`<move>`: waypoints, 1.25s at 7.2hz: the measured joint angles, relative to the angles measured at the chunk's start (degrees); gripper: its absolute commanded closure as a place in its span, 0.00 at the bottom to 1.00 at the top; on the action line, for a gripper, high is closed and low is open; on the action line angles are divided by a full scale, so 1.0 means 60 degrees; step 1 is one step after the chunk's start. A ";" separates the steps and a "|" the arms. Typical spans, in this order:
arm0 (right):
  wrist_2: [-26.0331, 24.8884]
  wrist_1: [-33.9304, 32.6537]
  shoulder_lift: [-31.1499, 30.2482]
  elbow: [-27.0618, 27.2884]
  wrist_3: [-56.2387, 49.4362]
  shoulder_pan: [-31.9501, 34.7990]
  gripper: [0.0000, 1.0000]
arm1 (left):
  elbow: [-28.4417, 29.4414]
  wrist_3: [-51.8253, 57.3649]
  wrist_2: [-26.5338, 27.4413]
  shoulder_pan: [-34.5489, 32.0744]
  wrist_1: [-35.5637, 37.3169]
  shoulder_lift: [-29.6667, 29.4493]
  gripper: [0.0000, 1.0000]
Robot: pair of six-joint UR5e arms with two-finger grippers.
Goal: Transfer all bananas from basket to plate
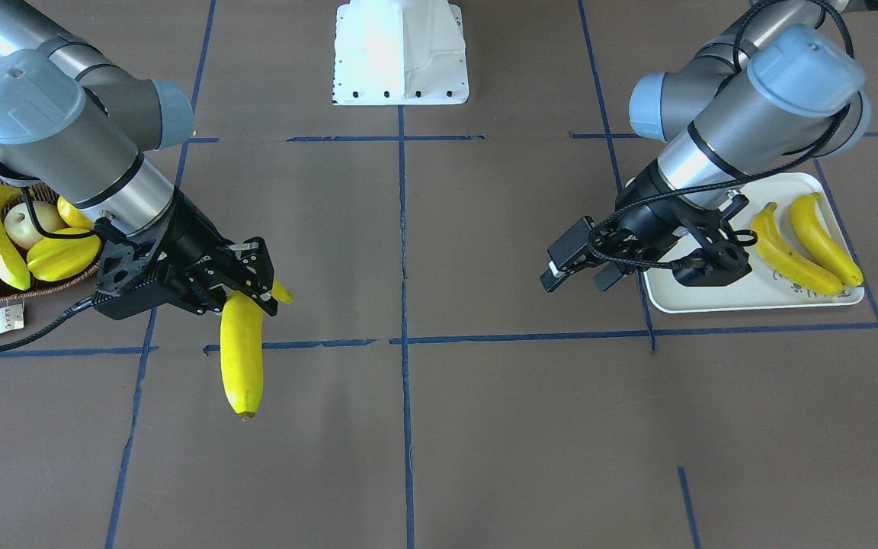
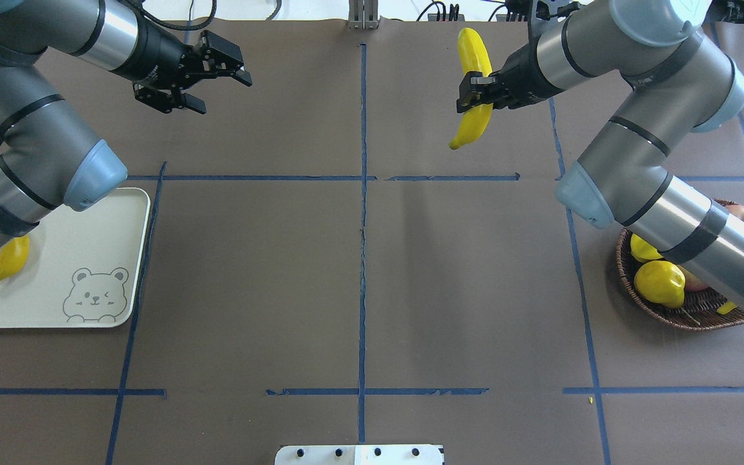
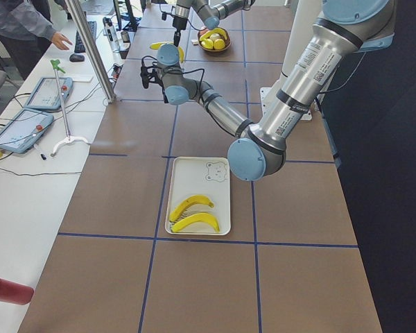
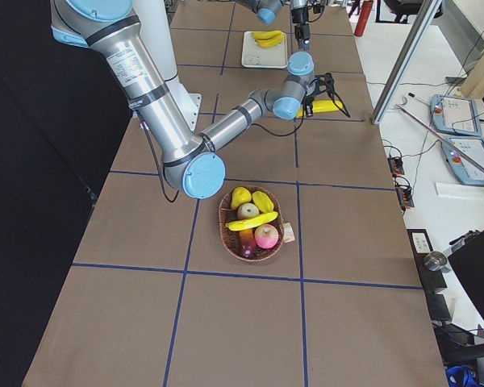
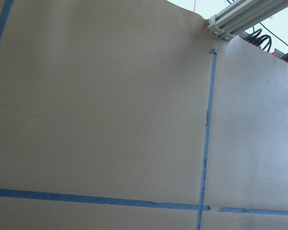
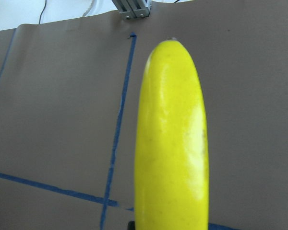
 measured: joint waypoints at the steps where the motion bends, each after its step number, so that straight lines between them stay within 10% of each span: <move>1: 0.0005 0.0720 0.0000 -0.0001 0.0583 -0.0242 0.97 | 0.0007 -0.0746 0.0005 0.0099 -0.0364 -0.0120 0.00; 9: -0.1242 0.3043 -0.0011 0.0460 0.1842 -0.2291 0.96 | 0.0074 -0.3194 0.1501 0.1876 -0.1147 -0.1485 0.04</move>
